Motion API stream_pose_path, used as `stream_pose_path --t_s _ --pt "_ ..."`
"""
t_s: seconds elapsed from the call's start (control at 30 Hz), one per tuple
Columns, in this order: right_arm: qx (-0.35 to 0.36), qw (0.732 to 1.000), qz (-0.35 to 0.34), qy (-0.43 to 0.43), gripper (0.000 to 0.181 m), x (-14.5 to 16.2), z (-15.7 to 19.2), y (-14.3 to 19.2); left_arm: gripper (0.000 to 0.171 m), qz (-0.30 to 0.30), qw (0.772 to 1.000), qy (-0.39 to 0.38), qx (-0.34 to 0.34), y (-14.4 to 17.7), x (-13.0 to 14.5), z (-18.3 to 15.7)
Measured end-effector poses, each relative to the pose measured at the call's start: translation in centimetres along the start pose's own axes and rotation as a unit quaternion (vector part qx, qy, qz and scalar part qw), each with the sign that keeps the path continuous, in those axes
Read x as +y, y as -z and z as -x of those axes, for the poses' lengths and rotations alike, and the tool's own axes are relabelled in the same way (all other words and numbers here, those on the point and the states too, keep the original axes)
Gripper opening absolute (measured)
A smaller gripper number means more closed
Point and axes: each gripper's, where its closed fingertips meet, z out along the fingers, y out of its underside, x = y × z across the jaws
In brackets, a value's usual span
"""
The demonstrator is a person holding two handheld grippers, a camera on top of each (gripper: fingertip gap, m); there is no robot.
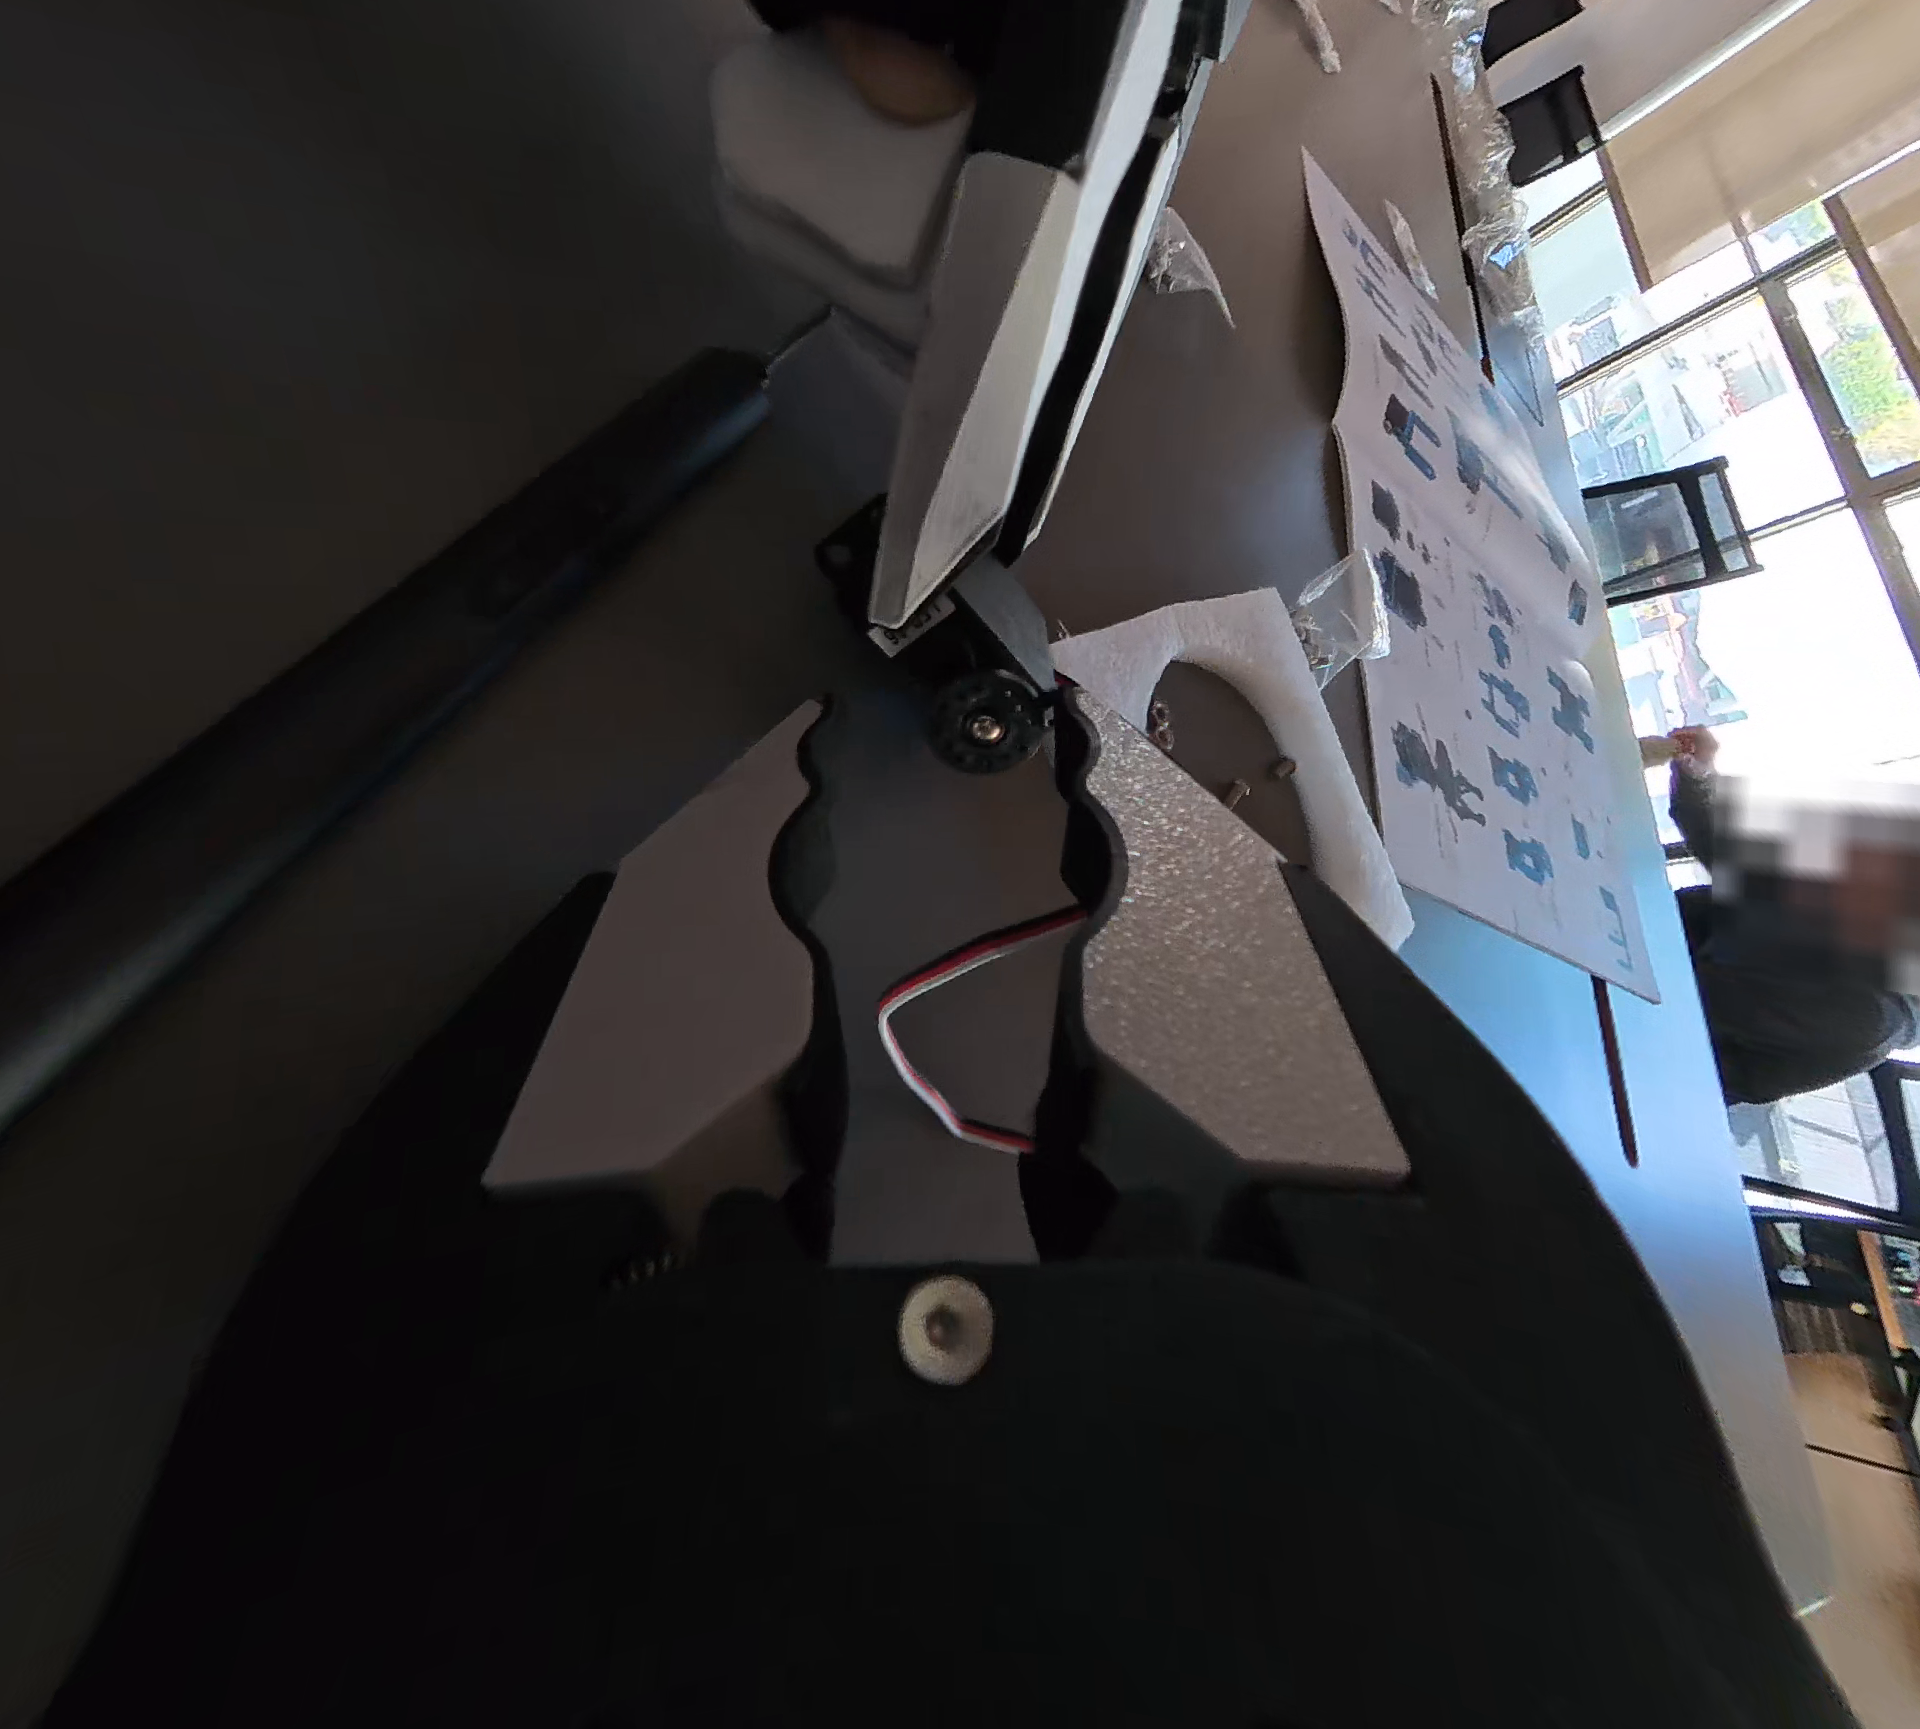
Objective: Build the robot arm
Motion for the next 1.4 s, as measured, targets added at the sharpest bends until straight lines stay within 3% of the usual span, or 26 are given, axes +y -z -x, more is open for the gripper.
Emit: stream_pose_path --t_s 0.23,0.37,0.53,0.67,0.73,1.03,1.2,1.4 --pt "0.021 0.999 0.006 0.027 0.042 0.0 -0.7 -0.5 0.046 -0.011 0.998 0.043 0.042 0.3 -0.3 0.2" --pt "0.026 1.000 0.016 0.001 0.044 0.6 -1.2 -0.4 0.045 -0.009 0.998 0.042 0.036 0.3 -0.5 0.4" --pt "-0.018 0.983 0.000 -0.185 0.045 0.7 -1.5 1.7 0.045 -0.014 1.000 0.018 0.009 0.3 -0.4 0.6" --pt "-0.081 0.923 -0.029 -0.374 0.044 0.0 -1.4 3.0 0.045 -0.013 0.999 -0.018 -0.032 0.3 -0.5 1.0" --pt "-0.100 0.906 -0.030 -0.411 0.043 -0.3 -1.0 2.9 0.045 -0.010 0.999 -0.028 -0.039 0.2 -0.4 1.0" --pt "-0.071 0.921 0.020 -0.382 0.072 -0.9 0.5 -0.8 0.045 -0.013 1.000 0.001 -0.028 0.7 -0.5 0.6" --pt "-0.031 0.916 0.002 -0.399 0.060 -1.3 -0.9 -1.3 0.045 -0.018 1.000 0.004 -0.017 0.7 -0.9 -0.2" --pt "-0.018 0.917 -0.010 -0.399 0.059 -1.3 -1.3 -1.1 0.045 -0.033 0.999 0.006 -0.008 0.7 -1.3 -0.4"
